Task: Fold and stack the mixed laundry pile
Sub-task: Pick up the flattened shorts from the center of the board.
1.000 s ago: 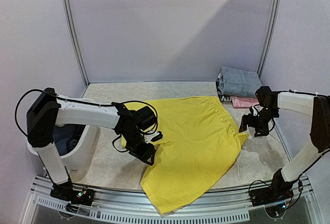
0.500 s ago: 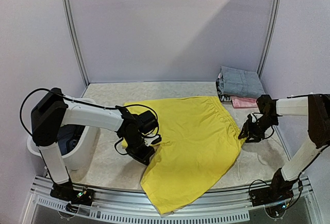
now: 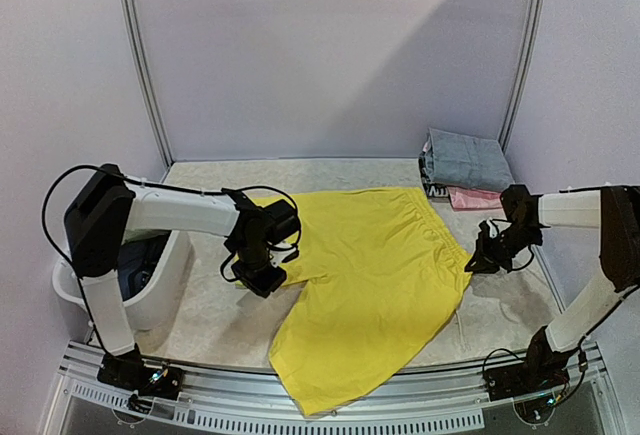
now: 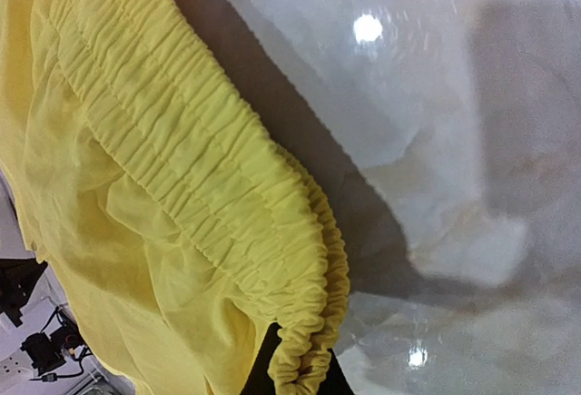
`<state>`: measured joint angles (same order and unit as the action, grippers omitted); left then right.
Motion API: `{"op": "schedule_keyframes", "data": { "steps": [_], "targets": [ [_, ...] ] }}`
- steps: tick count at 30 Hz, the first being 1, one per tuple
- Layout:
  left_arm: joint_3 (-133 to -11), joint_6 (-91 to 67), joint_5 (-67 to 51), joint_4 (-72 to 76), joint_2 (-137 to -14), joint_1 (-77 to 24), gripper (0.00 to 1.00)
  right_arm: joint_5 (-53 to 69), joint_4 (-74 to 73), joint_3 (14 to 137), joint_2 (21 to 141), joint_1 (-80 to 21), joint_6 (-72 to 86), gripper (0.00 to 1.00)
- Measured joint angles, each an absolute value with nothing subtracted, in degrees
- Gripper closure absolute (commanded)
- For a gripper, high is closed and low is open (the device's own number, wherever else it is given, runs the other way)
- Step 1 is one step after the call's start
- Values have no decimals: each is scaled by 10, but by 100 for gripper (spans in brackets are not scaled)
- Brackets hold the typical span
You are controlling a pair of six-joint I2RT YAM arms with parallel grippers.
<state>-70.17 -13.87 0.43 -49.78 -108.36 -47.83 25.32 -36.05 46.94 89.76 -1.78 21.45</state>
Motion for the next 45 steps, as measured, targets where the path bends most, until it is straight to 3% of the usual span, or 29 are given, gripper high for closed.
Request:
{"op": "schedule_keyframes", "data": {
  "steps": [2,5,15,18,23,28,35,37,41,45],
  "targets": [
    [-716,-122,6,-509,-1084,-458,72,260,-362,452,875,-18,230,100],
    [-714,-107,-28,-509,-1064,-442,55,263,-364,434,852,-18,247,100],
    [-637,-119,-192,-436,-1028,-496,48,265,-364,423,847,-18,260,100],
    [-634,-131,-210,-416,-1048,-500,54,266,-364,423,847,-18,259,100],
    [-639,-149,-232,-386,-1070,-501,98,268,-364,423,848,-18,256,100],
    [-654,-149,-230,-395,-1089,-502,100,273,-368,423,848,-18,256,100],
    [-734,-117,-80,-509,-1104,-478,100,287,-378,422,830,-23,281,100],
    [-765,-107,-34,-540,-1109,-464,88,291,-378,422,819,-33,293,100],
    [-832,-89,53,-593,-1125,-451,46,295,-378,422,814,-47,302,100],
    [-841,-81,90,-626,-1118,-478,33,295,-379,422,815,-48,304,100]
  ]
}}
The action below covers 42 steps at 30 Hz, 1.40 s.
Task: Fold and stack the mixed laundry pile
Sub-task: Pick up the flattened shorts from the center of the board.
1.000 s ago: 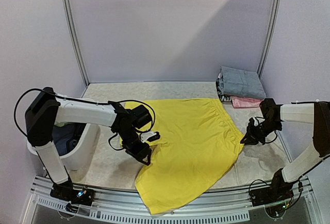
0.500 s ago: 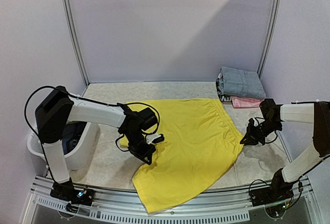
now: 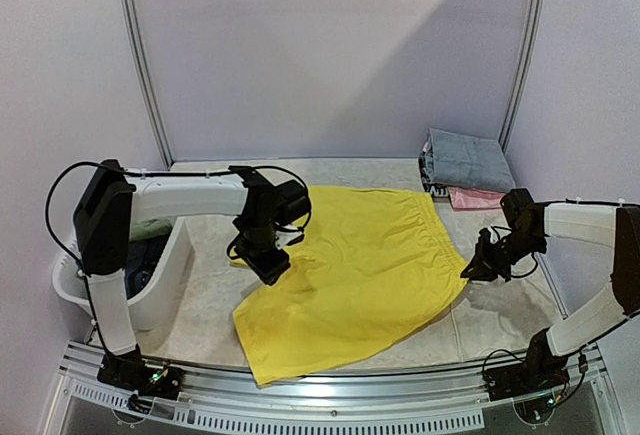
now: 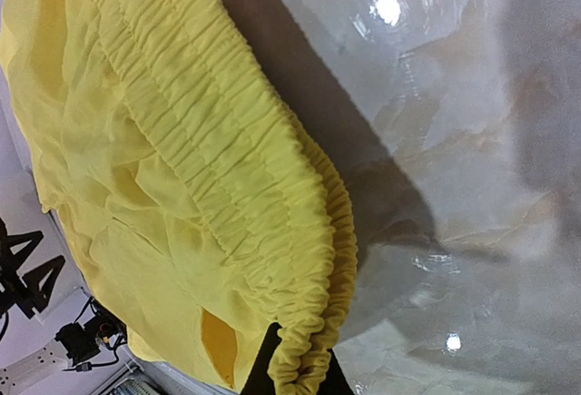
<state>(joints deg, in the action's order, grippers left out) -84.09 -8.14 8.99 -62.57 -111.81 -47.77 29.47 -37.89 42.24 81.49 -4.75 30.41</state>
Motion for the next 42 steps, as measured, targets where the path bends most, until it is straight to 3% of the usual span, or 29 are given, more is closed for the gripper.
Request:
{"op": "schedule_keyframes", "data": {
  "steps": [7,13,19,32,42],
  "targets": [
    [-786,-82,65,-665,-1002,-571,31,292,-384,423,815,-48,304,100],
    [-750,-108,35,-674,-923,-666,36,291,-388,424,816,-48,305,100],
    [-692,-156,37,-664,-931,-754,48,284,-394,429,826,-48,309,100],
    [-661,-248,69,-594,-952,-890,50,264,-401,435,848,-48,311,100],
    [-639,-301,96,-552,-997,-921,63,261,-401,435,860,-48,303,100]
  ]
}}
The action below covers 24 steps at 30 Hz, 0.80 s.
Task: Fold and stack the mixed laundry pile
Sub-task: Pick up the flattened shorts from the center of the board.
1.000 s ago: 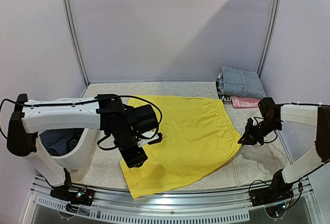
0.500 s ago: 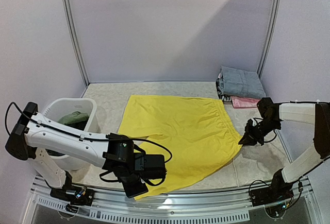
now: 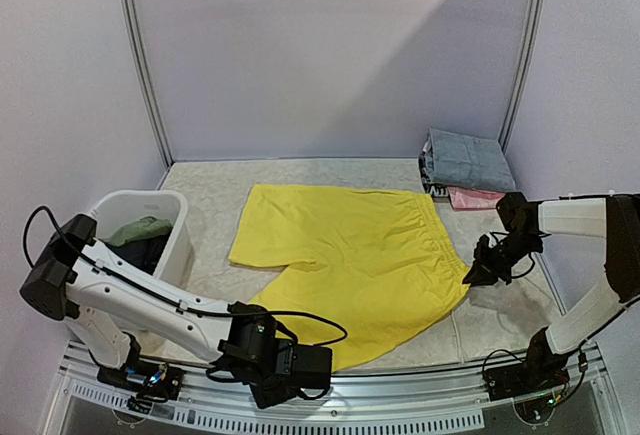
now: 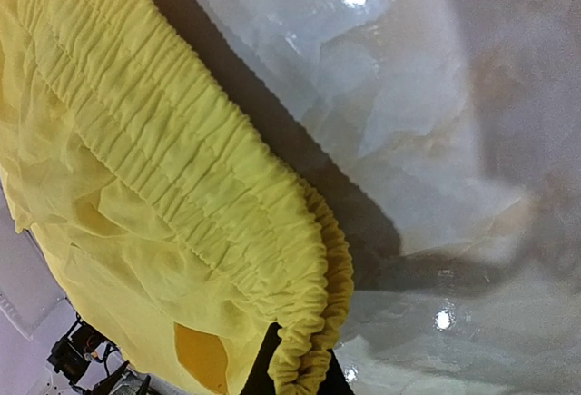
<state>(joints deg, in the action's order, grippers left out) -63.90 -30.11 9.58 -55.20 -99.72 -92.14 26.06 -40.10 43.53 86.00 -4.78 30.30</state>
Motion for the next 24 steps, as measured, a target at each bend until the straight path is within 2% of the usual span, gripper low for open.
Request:
{"op": "schedule_keyframes", "data": {
  "steps": [4,8,9,11,18,24],
  "targets": [
    [-638,-319,126,-546,-1021,-928,72,261,-401,435,860,-48,296,100],
    [-638,-333,152,-545,-1034,-938,77,261,-401,435,863,-48,291,100],
    [-638,-337,157,-545,-1034,-939,82,261,-401,435,865,-48,290,100],
    [-637,-342,166,-545,-1035,-940,100,261,-401,435,866,-48,290,100],
    [-638,-339,188,-558,-1027,-941,100,258,-435,456,870,-48,282,100],
    [-669,-322,192,-606,-948,-929,100,239,-514,528,857,-48,280,100]
  ]
}}
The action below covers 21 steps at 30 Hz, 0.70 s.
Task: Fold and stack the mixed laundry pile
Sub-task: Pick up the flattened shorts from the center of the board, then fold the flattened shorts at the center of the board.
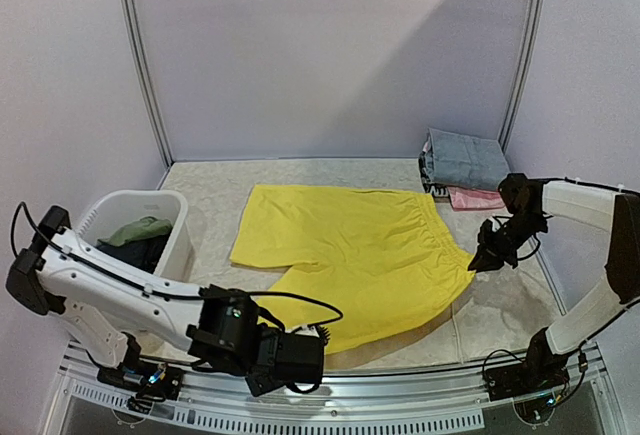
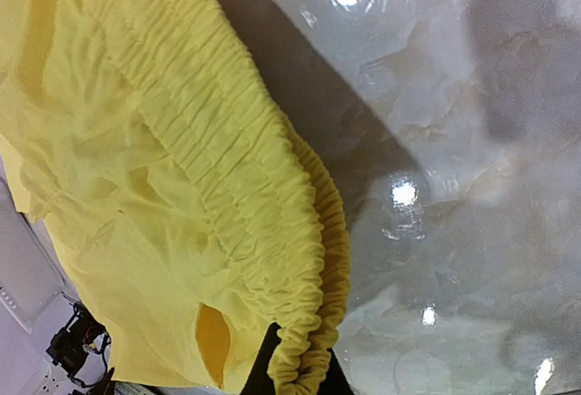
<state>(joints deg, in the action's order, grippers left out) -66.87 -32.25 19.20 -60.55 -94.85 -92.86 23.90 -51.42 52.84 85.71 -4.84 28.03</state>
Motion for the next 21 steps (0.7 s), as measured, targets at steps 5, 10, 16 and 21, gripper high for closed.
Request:
{"op": "schedule_keyframes", "data": {
  "steps": [5,10,16,21],
  "targets": [
    [-704,-296,197,-649,-901,-885,100,235,-562,570,825,-48,287,100],
    [-732,-262,197,-688,-877,-818,100,238,-604,609,818,-49,302,100],
    [-771,-213,194,-716,-851,-718,100,241,-636,681,818,-49,328,100],
    [-813,-170,189,-729,-843,-645,100,250,-651,733,823,-49,353,100]
  ]
}}
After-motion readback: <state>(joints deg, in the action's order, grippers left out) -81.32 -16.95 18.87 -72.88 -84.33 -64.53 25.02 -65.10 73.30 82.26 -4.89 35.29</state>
